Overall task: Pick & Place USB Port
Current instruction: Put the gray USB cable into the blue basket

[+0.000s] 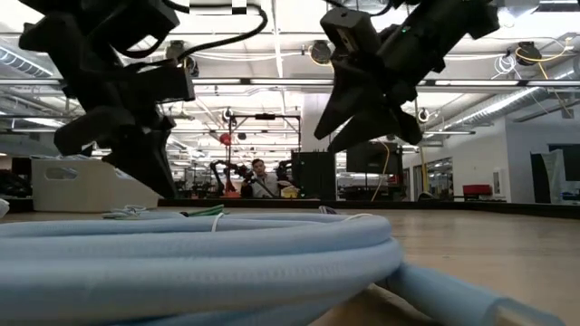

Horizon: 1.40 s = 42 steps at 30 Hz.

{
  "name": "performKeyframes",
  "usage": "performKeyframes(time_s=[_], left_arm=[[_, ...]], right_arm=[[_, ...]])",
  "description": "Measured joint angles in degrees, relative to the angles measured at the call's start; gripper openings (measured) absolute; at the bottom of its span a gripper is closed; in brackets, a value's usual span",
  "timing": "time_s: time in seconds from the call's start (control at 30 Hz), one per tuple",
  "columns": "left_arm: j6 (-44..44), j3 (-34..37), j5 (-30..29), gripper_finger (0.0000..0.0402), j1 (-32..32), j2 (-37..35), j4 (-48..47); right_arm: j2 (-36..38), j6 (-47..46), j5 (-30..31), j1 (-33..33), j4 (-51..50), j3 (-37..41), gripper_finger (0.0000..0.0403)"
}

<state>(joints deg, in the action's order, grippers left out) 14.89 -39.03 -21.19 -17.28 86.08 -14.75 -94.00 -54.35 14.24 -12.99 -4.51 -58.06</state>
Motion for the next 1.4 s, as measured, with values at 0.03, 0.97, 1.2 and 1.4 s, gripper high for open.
performKeyframes(time_s=[0.03, 0.97, 1.2, 1.4], left_arm=[[-0.34, 0.00, 1.13, 0.0003, 0.34, -0.02, 0.22], [-11.67, 0.11, 21.08, 0.0002, 2.77, 1.03, 26.52], [-12.20, 0.52, 18.92, 0.0011, 1.52, 1.03, 24.69], [-13.16, 1.44, 18.09, 0.0010, 1.03, 1.03, 24.54]], right_arm=[[0.08, 0.04, 1.27, -0.63, -0.42, 0.00, 0.0132], [-2.49, -10.93, -8.45, -1.76, -12.36, -0.04, 0.0132], [-2.49, -9.43, -11.37, 2.71, -8.92, -0.04, 0.0132], [-4.73, -7.31, -11.83, 5.14, -6.15, -0.17, 0.0132]])
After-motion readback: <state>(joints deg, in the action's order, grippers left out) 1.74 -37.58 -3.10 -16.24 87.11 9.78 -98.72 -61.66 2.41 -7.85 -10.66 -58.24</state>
